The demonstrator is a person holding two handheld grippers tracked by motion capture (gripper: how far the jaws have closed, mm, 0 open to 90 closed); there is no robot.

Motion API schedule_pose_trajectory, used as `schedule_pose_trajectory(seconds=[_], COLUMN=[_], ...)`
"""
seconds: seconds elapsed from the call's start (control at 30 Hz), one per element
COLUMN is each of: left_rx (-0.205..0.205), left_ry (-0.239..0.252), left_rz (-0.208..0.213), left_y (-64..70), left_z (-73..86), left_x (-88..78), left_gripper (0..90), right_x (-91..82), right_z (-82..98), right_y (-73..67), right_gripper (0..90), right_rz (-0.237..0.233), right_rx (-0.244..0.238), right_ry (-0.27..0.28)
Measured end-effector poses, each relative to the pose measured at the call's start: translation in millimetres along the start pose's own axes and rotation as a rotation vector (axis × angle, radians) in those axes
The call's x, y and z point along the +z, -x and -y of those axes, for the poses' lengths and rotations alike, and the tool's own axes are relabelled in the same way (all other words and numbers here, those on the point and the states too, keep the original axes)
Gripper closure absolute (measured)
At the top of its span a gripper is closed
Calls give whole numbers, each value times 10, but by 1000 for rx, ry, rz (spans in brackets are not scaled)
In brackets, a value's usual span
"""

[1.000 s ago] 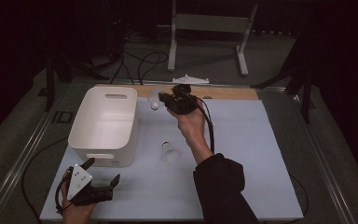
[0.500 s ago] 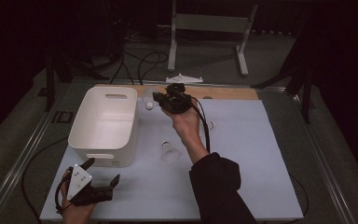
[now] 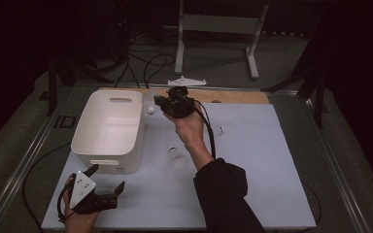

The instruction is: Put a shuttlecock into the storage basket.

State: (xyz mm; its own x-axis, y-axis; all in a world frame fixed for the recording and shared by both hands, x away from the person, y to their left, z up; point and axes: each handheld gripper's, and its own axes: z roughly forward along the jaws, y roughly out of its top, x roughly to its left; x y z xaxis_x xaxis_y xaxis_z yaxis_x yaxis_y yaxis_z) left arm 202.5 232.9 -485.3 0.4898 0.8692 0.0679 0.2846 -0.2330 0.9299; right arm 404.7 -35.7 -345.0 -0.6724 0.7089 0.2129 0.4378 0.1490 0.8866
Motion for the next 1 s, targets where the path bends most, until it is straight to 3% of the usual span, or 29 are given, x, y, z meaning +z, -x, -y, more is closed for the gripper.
schedule_pose_trajectory(seconds=[1.0], left_rx=[0], left_ry=[-1], left_rz=[2], left_y=[-3], left_z=[1], left_x=[-1], left_gripper=[3], right_x=[189], right_z=[-40], right_y=[-202], right_gripper=[891], right_rz=[-41], right_rx=[-6], right_ry=[-14])
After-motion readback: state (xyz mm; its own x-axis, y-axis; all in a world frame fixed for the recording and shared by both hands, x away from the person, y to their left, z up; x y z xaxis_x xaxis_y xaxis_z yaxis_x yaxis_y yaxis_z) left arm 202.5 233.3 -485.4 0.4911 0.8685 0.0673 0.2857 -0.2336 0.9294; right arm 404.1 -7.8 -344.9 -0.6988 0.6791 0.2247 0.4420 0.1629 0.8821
